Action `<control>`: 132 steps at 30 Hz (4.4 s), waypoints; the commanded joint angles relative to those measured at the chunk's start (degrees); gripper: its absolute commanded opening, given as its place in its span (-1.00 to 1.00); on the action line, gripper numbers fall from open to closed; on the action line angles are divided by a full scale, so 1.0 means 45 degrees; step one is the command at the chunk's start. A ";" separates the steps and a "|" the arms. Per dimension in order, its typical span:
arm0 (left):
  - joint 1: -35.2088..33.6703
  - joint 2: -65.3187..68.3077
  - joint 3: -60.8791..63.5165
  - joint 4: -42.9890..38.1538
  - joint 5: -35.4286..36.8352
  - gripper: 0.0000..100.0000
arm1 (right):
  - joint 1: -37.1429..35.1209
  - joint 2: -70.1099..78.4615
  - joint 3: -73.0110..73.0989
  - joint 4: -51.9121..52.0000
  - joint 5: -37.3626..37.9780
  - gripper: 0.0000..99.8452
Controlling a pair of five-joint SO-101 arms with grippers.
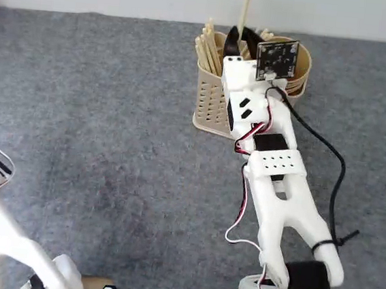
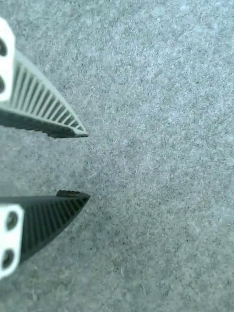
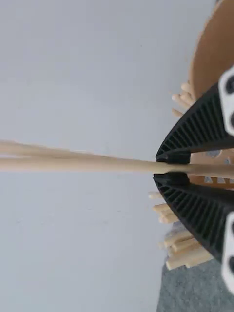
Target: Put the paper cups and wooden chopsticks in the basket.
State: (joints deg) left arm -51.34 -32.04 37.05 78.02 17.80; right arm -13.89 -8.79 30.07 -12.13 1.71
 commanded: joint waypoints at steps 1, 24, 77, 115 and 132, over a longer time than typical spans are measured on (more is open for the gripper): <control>-0.0059 -0.0156 -0.0068 -0.0274 -0.0078 -0.65 | 0.0068 -0.0068 -0.0254 0.0674 0.0469 -0.72; 0.1289 -0.0254 -0.0459 -0.1172 -0.0078 -0.65 | 0.0068 -0.9407 0.0234 1.1223 -0.1016 -0.94; 1.0432 -1.6039 1.1282 -0.1348 -0.1739 -0.97 | 0.1709 -2.1148 1.3988 1.7299 -0.1602 -0.98; 0.8498 -1.5980 1.3216 -0.1289 -0.3712 -0.97 | 0.3116 -2.1128 1.4750 1.9331 -0.1563 -0.98; 0.8479 -1.5980 1.3216 -0.1289 -0.3712 -0.97 | 0.3077 -2.1128 1.4750 1.9331 -0.1543 -0.98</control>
State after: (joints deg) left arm -13.01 -103.25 96.92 71.87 1.45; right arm -0.35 -103.56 95.12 74.46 -4.88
